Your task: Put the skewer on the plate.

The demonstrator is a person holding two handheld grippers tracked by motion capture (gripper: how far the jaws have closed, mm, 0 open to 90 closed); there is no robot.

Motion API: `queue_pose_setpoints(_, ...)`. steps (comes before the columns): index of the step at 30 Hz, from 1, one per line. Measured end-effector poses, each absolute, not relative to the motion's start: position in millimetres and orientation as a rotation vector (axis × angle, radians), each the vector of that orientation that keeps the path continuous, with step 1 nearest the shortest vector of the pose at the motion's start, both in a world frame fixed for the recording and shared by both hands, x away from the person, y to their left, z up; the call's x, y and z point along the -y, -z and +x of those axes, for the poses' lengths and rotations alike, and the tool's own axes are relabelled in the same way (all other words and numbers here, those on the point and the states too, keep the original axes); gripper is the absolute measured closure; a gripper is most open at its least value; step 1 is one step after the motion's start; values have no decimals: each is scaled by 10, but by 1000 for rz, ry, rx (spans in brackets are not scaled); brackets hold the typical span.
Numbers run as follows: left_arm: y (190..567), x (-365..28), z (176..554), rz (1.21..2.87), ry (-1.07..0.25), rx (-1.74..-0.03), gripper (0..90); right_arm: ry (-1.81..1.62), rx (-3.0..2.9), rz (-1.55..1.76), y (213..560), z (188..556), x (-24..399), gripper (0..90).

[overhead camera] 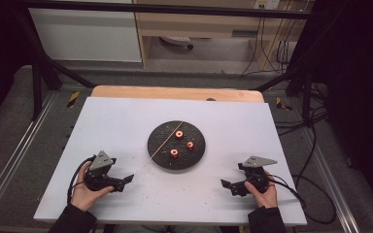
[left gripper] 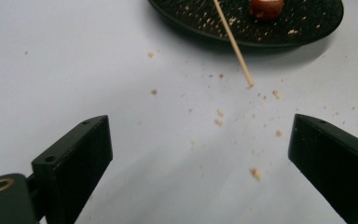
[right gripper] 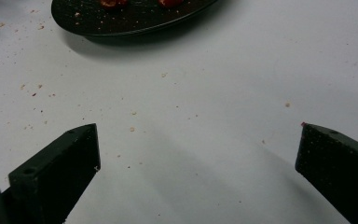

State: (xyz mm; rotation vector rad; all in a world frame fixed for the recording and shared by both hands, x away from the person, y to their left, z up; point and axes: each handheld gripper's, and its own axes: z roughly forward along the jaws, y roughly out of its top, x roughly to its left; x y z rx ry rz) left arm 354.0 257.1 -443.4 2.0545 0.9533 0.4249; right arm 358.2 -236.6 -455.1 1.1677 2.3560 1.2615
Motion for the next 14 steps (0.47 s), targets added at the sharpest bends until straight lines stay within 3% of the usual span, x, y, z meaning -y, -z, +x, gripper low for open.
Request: queue_pose_setpoints(14,4546,-2701,3465,2064,-415,-972,42,-1253,-2368,1163,4559,3570,2361,8)
